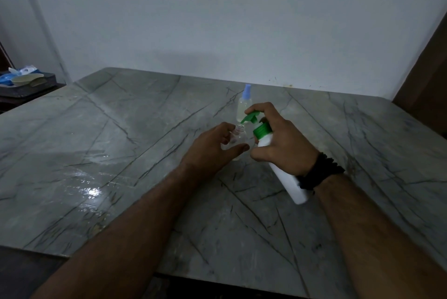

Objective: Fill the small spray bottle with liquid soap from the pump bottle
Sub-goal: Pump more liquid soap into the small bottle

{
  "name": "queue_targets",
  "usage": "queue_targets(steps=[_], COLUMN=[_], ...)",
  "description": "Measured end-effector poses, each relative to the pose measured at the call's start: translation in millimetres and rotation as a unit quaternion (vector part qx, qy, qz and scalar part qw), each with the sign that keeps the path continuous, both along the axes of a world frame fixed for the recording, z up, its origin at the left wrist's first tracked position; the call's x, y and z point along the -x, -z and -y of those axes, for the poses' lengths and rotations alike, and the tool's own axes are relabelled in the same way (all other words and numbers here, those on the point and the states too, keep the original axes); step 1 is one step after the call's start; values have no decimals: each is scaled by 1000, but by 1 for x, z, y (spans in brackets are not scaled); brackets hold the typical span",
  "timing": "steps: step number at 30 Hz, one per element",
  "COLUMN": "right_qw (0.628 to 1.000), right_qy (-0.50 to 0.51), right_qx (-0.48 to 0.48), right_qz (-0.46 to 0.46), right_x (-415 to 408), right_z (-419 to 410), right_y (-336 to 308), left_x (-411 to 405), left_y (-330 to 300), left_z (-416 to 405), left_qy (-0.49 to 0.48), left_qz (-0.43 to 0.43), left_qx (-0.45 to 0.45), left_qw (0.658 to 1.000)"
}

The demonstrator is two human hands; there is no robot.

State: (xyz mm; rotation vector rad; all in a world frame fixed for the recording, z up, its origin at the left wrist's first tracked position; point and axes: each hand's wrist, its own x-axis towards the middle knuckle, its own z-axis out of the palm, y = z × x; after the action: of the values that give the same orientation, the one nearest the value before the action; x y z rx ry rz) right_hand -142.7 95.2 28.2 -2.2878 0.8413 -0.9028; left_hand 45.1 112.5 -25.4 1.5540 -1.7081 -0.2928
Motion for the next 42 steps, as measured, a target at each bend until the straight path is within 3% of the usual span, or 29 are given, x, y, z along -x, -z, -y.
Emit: queue_targets(steps=[42], right_qw=[1000], right_qy=[12], right_qx=[-4], right_qz=[25], right_x=[-3], right_z=[1], right_y=[1], left_x=[-4], left_y=[5], left_z=[5], left_qy=[9], left_qz=[9], left_qx=[-4], left_qw=[1000])
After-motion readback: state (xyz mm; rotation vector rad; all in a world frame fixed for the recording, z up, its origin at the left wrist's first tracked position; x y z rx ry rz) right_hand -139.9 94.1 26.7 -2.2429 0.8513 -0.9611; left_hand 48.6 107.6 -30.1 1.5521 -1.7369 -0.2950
